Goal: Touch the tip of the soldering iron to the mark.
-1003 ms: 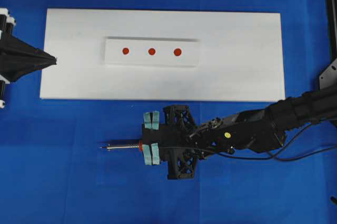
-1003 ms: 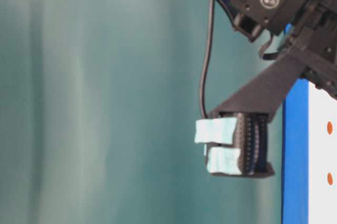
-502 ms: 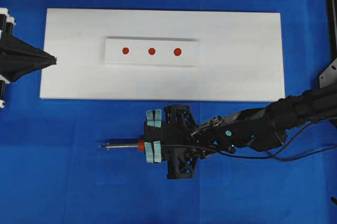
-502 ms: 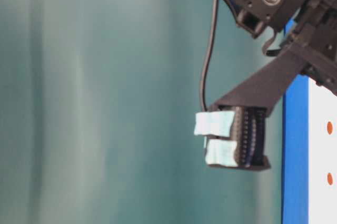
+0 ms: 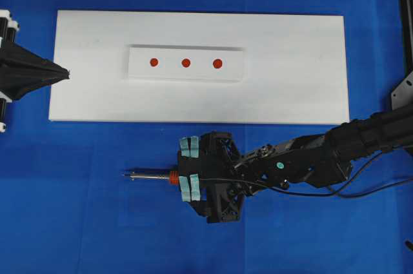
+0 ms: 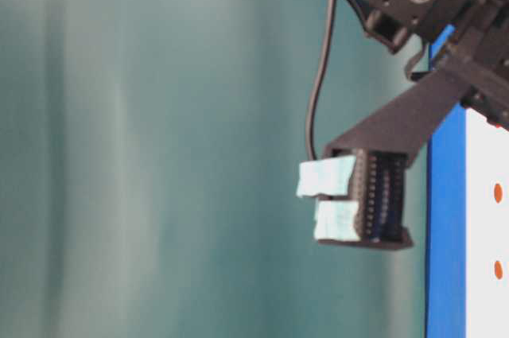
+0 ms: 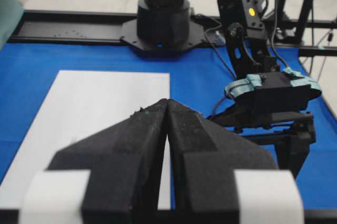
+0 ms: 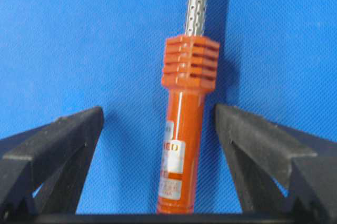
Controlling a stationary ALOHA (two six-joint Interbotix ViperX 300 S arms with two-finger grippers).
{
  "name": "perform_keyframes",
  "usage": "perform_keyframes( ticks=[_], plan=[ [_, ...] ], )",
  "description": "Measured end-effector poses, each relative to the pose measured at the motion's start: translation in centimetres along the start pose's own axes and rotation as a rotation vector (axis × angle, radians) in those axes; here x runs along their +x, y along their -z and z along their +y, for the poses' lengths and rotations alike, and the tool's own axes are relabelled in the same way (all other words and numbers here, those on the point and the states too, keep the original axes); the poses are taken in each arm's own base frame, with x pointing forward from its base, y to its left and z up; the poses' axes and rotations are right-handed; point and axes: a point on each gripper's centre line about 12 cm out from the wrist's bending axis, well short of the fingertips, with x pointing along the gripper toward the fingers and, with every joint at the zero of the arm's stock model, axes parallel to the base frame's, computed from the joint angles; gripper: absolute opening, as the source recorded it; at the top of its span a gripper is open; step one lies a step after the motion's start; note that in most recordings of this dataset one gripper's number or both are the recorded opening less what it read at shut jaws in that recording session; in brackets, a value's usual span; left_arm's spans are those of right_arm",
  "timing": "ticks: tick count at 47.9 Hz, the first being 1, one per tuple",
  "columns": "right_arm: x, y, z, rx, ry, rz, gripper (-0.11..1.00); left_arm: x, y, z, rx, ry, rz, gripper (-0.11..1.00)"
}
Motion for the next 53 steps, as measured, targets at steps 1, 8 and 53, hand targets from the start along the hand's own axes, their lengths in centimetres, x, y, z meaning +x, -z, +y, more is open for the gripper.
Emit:
perform_keyframes(
  ticks=[1, 8, 53],
  plan=[
    [-0.2, -0.1, 0.0, 0.000, 0.002, -0.002, 0.86, 0.0, 0.0, 0.0, -0.001, -0.002, 0.000, 0.00],
    [-2.3, -1.4, 0.0, 0.000, 0.028, -0.014, 0.86, 0.0, 0.0, 0.0, 0.000, -0.001, -0.002, 0.00],
    [-10.2, -7.0, -10.0, -0.007, 0.295, -0.078, 0.85, -0.2, -0.2, 0.0, 0.000, 0.000, -0.008, 0.00]
  ],
)
